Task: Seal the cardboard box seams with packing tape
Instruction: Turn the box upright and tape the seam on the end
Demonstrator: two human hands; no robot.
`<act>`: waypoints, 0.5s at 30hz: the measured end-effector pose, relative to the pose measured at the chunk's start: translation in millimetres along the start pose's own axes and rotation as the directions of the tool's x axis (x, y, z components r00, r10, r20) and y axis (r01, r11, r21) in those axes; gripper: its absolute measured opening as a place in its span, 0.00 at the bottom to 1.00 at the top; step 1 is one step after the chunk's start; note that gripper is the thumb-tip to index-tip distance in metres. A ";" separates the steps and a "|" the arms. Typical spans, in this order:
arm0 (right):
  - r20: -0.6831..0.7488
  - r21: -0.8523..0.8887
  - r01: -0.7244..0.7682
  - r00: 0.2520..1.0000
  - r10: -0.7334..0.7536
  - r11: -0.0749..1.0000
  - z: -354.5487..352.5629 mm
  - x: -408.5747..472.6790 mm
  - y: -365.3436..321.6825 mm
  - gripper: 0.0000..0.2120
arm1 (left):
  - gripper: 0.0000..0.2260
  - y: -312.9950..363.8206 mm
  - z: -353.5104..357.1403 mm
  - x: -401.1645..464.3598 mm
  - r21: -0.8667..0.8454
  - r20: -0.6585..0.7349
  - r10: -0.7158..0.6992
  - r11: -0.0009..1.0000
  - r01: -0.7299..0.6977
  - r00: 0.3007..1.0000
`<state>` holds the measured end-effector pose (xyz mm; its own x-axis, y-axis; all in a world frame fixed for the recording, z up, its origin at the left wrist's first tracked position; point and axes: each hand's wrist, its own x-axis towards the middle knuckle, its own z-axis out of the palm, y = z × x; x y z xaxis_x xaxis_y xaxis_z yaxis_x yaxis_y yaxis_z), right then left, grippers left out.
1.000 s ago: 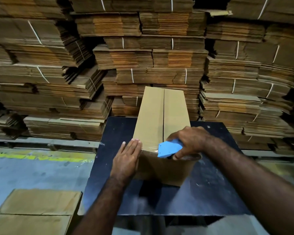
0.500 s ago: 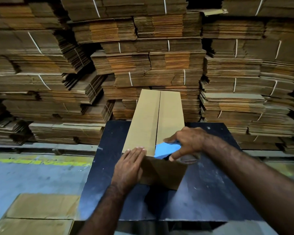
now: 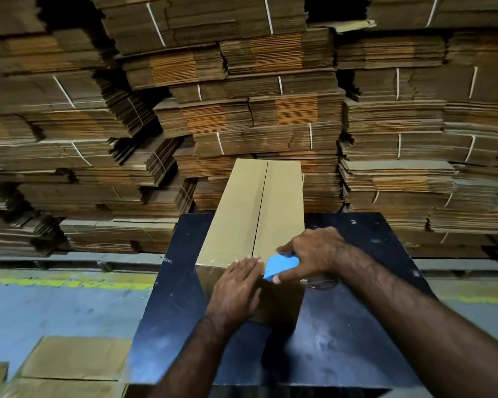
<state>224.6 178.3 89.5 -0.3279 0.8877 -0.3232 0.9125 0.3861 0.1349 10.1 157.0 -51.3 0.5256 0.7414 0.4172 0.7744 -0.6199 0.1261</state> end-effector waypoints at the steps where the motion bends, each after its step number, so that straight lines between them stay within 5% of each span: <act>1: -0.031 -0.019 -0.002 1.000 0.002 1.000 1.7 -0.3 -1.5 0.45 | 0.23 0.7 3.0 0.0 -0.025 -0.015 -0.017 1.000 0.016 1.000; 15: -0.037 0.082 -0.042 0.998 0.045 0.996 21.2 -24.9 35.3 0.40 | 0.21 -2.0 4.3 5.7 -0.027 -0.128 -0.025 0.999 0.021 0.991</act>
<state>270.1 164.5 82.4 -0.2952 0.9130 -0.2817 0.9424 0.3267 0.0714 13.0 163.6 -53.0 0.4567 0.7174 0.5261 0.7758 -0.6106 0.1593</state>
